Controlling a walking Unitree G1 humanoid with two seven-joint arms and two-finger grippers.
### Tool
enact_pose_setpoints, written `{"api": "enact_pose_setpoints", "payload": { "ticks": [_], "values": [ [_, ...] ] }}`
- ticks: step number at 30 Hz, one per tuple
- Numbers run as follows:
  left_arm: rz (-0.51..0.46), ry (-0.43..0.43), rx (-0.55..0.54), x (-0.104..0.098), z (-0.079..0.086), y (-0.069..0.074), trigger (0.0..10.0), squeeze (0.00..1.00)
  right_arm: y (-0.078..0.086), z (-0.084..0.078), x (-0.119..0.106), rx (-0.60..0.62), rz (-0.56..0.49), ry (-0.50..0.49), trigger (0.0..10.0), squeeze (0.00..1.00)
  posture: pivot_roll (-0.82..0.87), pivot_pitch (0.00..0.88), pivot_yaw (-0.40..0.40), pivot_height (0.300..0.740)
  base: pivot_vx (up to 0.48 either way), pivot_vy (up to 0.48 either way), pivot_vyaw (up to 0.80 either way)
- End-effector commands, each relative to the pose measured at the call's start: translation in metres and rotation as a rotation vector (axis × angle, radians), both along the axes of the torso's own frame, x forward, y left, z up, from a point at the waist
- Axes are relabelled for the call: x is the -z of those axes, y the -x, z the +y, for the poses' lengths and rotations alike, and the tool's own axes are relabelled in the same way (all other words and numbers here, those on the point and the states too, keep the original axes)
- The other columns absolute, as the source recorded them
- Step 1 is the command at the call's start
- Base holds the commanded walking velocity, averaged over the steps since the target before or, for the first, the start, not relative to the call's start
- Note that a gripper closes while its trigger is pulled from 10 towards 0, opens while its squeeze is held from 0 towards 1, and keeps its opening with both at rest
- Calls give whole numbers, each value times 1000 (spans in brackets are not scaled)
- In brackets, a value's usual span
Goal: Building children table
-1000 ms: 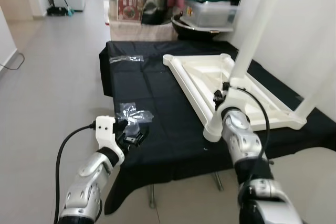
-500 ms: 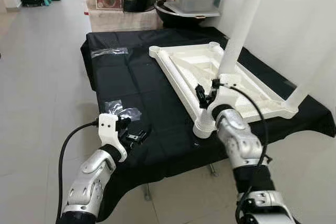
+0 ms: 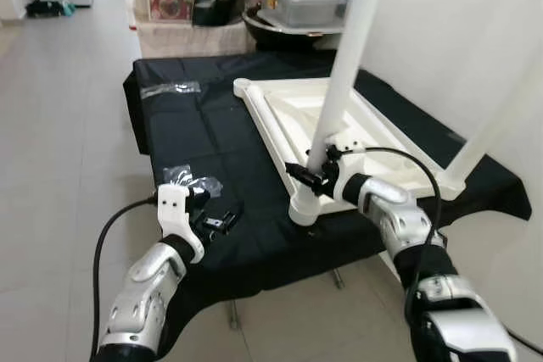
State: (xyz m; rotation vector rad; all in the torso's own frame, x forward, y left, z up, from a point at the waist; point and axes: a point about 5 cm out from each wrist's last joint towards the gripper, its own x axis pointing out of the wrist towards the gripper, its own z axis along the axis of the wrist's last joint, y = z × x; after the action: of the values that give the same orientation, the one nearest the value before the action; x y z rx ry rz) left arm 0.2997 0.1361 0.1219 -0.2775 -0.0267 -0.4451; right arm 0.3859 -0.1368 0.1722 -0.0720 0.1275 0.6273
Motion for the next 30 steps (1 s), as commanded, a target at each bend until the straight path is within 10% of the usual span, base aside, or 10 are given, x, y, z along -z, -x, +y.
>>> {"api": "enact_pose_setpoints", "payload": {
  "ticks": [1, 5, 6, 9, 16, 21, 22, 28, 29, 30],
  "values": [
    [6, 7, 1, 1, -2, 1, 10000, 0, -3, 5, -1, 13, -6, 32, 4157, 0, 14, 0, -143, 740, 0, 0, 0],
    [4, 5, -3, 1, -2, 1, 10000, 0, -4, 5, -1, 21, -6, 21, 4863, 0, 17, 0, -144, 740, 0, 0, 0],
    [4, 5, -5, 1, -1, 1, 10000, 0, -3, 3, 1, 21, -6, 10, 314, 0, 15, 0, -139, 740, 0, 0, 0],
    [3, 5, -5, 1, -1, 1, 10000, 0, -3, 0, 2, 28, -10, 4, 314, 0, 13, 0, -137, 740, 0, 0, 0],
    [3, 8, -1, 0, 0, 4, 10000, 0, 6, -63, 29, 956, 99, -20, 0, 0, 3, 0, -130, 740, 0, 0, 0],
    [3, 5, -6, 0, 1, 4, 10000, 0, 28, -44, 30, 981, 87, -34, 0, 0, -5, 0, -115, 740, 0, 0, 0],
    [4, 4, -7, 0, 1, 4, 10000, 0, 32, -29, 27, 901, 86, -44, 10000, 0, -14, 0, -107, 740, 0, 0, 0],
    [5, 3, -3, 0, 2, 4, 10000, 0, 37, -3, 8, 713, 9, -91, 10000, 0, -19, 0, -101, 740, 0, 0, 0],
    [6, 2, -1, 0, 2, 3, 10000, 0, 37, 3, 1, 640, -24, -127, 10000, 1000, -16, 0, -105, 740, 0, 0, 0],
    [6, 3, -1, 0, 2, 3, 10000, 0, 35, 7, -8, 561, -57, -161, 10000, 1000, -14, 0, -108, 740, 0, 0, 0]
  ]
}}
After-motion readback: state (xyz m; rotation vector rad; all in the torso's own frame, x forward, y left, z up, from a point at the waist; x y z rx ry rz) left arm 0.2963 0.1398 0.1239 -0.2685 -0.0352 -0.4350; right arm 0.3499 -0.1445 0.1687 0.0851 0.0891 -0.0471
